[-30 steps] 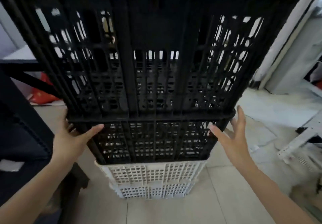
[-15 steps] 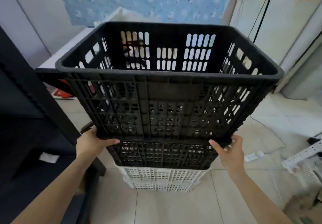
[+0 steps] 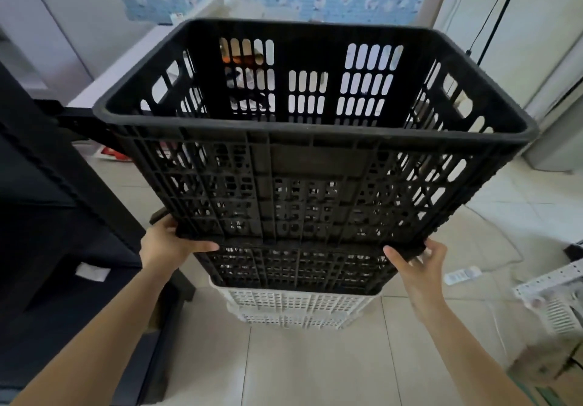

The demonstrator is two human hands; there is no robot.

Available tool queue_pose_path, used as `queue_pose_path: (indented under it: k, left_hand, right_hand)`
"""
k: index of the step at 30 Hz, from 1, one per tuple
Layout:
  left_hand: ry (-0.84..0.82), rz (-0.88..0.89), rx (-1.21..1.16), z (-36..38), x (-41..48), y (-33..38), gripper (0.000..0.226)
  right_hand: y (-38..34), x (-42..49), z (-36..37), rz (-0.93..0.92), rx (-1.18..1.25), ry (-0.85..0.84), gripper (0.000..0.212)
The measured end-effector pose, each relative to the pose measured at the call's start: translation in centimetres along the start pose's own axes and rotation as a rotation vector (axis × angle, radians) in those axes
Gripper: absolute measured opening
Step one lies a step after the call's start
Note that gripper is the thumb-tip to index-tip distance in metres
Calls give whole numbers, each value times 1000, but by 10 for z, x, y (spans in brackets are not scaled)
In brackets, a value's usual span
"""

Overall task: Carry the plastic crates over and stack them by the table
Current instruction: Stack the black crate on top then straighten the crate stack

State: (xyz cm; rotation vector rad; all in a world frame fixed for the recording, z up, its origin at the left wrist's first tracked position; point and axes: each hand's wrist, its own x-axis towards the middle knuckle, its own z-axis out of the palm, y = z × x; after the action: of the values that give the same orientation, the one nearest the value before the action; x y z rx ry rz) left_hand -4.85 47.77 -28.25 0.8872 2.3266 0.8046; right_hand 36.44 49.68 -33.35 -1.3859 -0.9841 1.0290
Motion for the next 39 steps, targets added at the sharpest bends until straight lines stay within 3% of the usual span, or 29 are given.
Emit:
queue_pose_path:
  k: [17,39]
  left_hand:
    - [22,39,-51,23,62,27,104]
    - [-66,165,-78,33,101,39,90]
  right_hand:
    - [-5,54,30,15,-25,25,56]
    - [-6,94,50,3,-87,10,51]
